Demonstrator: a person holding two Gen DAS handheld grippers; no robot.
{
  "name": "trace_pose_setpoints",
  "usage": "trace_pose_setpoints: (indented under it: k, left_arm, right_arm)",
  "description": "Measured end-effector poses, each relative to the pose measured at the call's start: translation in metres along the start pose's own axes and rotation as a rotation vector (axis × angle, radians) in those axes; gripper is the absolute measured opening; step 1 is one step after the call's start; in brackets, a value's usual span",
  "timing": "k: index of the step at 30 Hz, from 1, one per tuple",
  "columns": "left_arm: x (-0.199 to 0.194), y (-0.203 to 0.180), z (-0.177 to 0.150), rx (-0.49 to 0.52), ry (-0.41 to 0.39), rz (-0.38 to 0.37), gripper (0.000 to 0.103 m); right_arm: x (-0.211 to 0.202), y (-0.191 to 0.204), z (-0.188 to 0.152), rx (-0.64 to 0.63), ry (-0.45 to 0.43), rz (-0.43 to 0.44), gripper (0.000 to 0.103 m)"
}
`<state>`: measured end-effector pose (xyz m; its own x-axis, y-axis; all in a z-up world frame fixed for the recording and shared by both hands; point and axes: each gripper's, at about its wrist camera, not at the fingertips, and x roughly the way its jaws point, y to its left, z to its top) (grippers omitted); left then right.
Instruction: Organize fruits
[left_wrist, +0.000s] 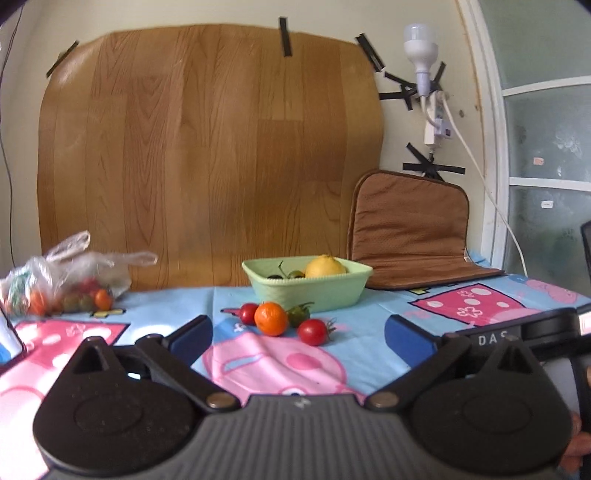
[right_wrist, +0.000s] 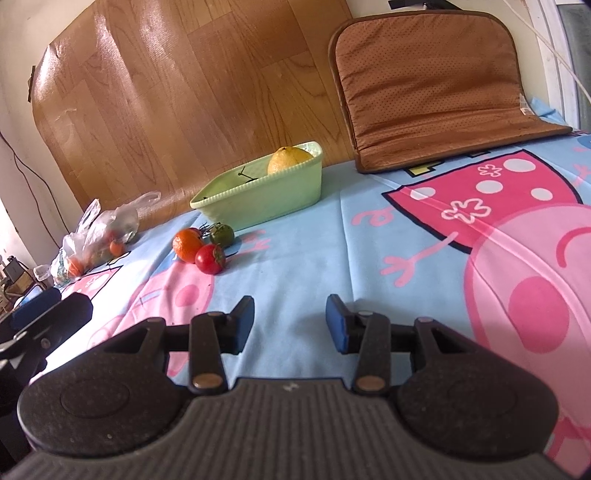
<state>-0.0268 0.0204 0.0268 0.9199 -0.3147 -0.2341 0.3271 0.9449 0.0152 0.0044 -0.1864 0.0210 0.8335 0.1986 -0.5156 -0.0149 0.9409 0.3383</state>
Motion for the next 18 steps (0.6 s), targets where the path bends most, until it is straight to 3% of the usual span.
trace_pose_setpoints:
  k: [6,10,18]
  left_arm:
    - [-0.0006,-0.0039,0.0002,0.023,-0.009,0.026,0.103]
    - [0.0000,-0.0071,-0.0003,0.038,-0.007,0.078,0.103]
    - [-0.0014,-0.0063,-0.0005,0.030,-0.018,0.157,0.103]
  right_arm:
    - [-0.0004,-0.0006,0.0007,-0.003,0.004,0.041,0.046]
    - [-0.0022,0.0004,0.0008,-0.014,-0.001,0.070,0.053]
    - [-0.0098,0.0016,0.0002,-0.042,-0.037,0.139,0.055]
